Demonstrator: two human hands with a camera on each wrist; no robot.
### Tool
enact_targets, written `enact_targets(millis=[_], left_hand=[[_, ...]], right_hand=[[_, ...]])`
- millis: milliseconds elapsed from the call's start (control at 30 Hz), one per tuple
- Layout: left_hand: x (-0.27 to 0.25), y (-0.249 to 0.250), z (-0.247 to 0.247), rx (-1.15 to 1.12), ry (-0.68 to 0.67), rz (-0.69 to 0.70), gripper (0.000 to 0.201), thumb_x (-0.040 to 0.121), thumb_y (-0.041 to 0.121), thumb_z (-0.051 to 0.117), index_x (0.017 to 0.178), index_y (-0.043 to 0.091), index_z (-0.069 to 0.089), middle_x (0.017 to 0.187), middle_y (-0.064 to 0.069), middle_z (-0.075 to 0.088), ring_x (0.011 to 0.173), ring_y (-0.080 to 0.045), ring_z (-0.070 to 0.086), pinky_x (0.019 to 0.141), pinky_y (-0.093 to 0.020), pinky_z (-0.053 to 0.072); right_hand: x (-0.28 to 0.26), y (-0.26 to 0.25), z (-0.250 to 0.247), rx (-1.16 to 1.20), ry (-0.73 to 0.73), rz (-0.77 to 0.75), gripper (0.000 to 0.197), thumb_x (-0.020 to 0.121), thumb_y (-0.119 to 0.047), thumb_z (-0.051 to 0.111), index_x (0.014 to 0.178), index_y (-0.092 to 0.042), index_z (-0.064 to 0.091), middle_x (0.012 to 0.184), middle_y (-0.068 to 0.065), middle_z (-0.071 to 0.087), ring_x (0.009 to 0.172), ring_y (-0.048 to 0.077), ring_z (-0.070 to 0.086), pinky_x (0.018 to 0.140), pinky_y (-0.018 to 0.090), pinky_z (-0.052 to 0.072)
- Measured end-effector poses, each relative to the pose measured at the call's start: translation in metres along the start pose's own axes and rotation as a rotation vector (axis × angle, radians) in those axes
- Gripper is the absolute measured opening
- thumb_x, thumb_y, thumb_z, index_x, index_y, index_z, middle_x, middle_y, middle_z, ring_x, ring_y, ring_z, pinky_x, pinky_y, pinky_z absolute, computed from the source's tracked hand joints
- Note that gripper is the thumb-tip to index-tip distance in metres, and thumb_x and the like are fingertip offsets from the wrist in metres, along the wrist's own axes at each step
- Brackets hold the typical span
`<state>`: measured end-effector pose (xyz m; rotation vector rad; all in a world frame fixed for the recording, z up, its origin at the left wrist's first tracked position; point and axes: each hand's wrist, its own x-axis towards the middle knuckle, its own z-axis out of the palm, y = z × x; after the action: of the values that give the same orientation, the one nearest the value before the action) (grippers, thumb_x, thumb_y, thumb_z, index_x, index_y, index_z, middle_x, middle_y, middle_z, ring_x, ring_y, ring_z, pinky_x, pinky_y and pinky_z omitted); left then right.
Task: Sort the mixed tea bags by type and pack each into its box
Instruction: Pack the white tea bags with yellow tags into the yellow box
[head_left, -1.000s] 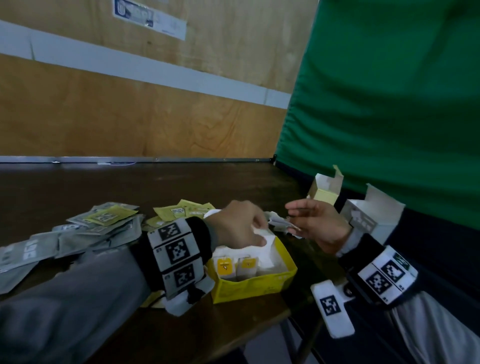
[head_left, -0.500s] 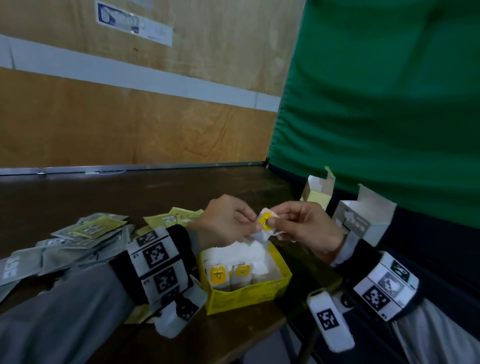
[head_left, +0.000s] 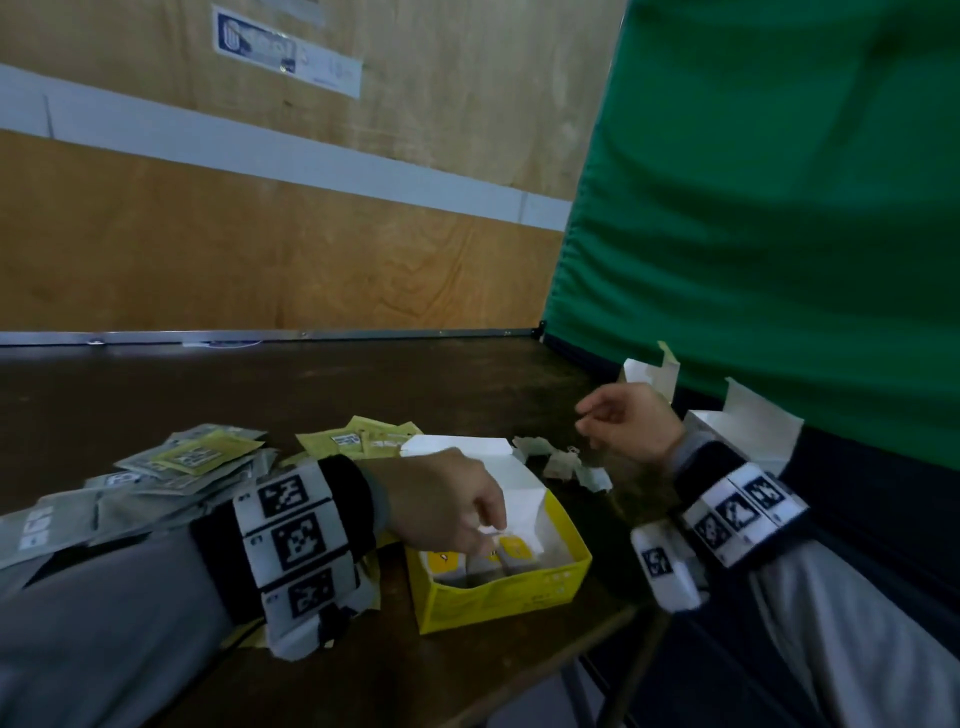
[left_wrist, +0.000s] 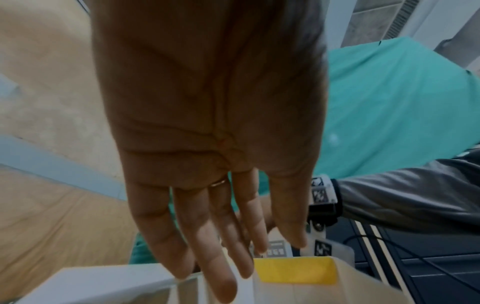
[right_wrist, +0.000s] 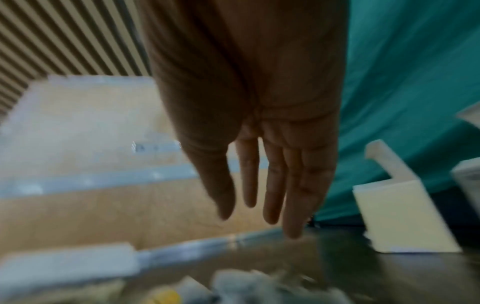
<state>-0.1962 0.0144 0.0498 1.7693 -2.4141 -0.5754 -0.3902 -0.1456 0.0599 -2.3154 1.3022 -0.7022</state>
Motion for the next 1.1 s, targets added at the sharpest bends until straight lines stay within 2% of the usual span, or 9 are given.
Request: enact_targets(millis=[100, 167, 233, 367, 567, 700, 833, 967, 1100], left_hand=[[-0.001, -0.003, -0.004, -0.054, 0.048, -0.006, 0.034, 0.090, 0.036, 0.062, 0.122, 0.023, 0.062, 0.122, 0.008, 0.062, 0.108, -0.006, 0.057, 0.085, -0.017, 0.042], [0.000, -0.005, -0.005, -0.063, 0.072, -0.012, 0.034, 0.090, 0.035, 0.062, 0.121, 0.022, 0.063, 0.123, 0.008, 0.062, 0.108, -0.007, 0.058, 0.085, -0.017, 0.041], [0.001, -0.007, -0.008, -0.076, 0.088, -0.027, 0.033, 0.090, 0.034, 0.062, 0.120, 0.021, 0.063, 0.122, 0.008, 0.063, 0.108, -0.007, 0.058, 0.089, -0.019, 0.043], [0.003, -0.014, -0.013, -0.092, 0.121, -0.036, 0.031, 0.089, 0.035, 0.063, 0.118, 0.023, 0.064, 0.119, 0.011, 0.065, 0.104, -0.005, 0.060, 0.093, -0.022, 0.046], [0.007, -0.026, -0.013, -0.212, 0.213, -0.034, 0.026, 0.087, 0.035, 0.066, 0.111, 0.026, 0.067, 0.105, 0.017, 0.064, 0.088, 0.003, 0.062, 0.082, -0.012, 0.047], [0.016, -0.028, -0.013, -0.291, 0.295, -0.045, 0.031, 0.086, 0.034, 0.067, 0.115, 0.023, 0.066, 0.111, 0.012, 0.067, 0.085, 0.005, 0.060, 0.072, -0.001, 0.042], [0.032, -0.020, -0.013, -0.507, 0.332, -0.100, 0.044, 0.086, 0.036, 0.067, 0.124, 0.017, 0.058, 0.111, 0.008, 0.062, 0.103, -0.009, 0.061, 0.087, -0.021, 0.049], [0.049, -0.007, -0.010, -0.778, 0.386, -0.139, 0.059, 0.086, 0.034, 0.068, 0.135, 0.010, 0.045, 0.116, -0.002, 0.062, 0.100, -0.020, 0.064, 0.080, -0.031, 0.055], [0.051, -0.004, -0.008, -0.887, 0.428, -0.162, 0.079, 0.080, 0.025, 0.075, 0.144, 0.013, 0.030, 0.112, -0.005, 0.062, 0.096, -0.022, 0.066, 0.085, -0.036, 0.056]], right_hand=[[0.031, 0.032, 0.004, -0.304, -0.249, 0.154, 0.039, 0.084, -0.025, 0.069, 0.121, -0.017, 0.059, 0.108, 0.002, 0.065, 0.099, 0.017, 0.060, 0.086, 0.027, 0.048], [0.044, 0.050, 0.019, -0.474, -0.474, 0.185, 0.067, 0.080, -0.041, 0.069, 0.139, -0.024, 0.043, 0.139, 0.002, 0.049, 0.125, 0.021, 0.048, 0.104, 0.034, 0.040], [0.049, 0.057, 0.033, -0.553, -0.563, 0.200, 0.080, 0.077, -0.055, 0.066, 0.145, -0.033, 0.030, 0.148, 0.001, 0.038, 0.133, 0.024, 0.040, 0.108, 0.037, 0.036], [0.054, 0.050, 0.044, -0.474, -0.519, 0.215, 0.053, 0.083, -0.033, 0.068, 0.133, -0.030, 0.052, 0.126, 0.003, 0.056, 0.114, 0.022, 0.055, 0.088, 0.028, 0.046], [0.046, 0.047, 0.034, -0.221, -0.372, 0.167, 0.003, 0.081, -0.009, 0.068, 0.083, -0.012, 0.068, 0.076, 0.007, 0.064, 0.068, 0.017, 0.061, 0.068, 0.034, 0.056], [0.033, 0.030, 0.021, 0.248, -0.212, 0.137, 0.007, 0.083, -0.002, 0.067, 0.079, -0.007, 0.064, 0.060, 0.000, 0.063, 0.046, 0.000, 0.057, 0.049, 0.012, 0.046], [0.021, 0.003, 0.013, 0.802, -0.266, 0.240, 0.011, 0.085, 0.005, 0.060, 0.087, -0.004, 0.064, 0.070, 0.003, 0.067, 0.058, 0.007, 0.066, 0.052, 0.017, 0.052], [0.007, -0.019, 0.013, 0.914, -0.339, 0.182, 0.015, 0.085, 0.008, 0.056, 0.091, -0.004, 0.063, 0.071, 0.003, 0.070, 0.064, 0.009, 0.068, 0.057, 0.017, 0.055], [-0.004, -0.027, 0.016, 0.810, -0.368, 0.104, 0.024, 0.081, 0.014, 0.057, 0.093, -0.005, 0.065, 0.071, 0.004, 0.071, 0.063, 0.012, 0.068, 0.063, 0.025, 0.056]])
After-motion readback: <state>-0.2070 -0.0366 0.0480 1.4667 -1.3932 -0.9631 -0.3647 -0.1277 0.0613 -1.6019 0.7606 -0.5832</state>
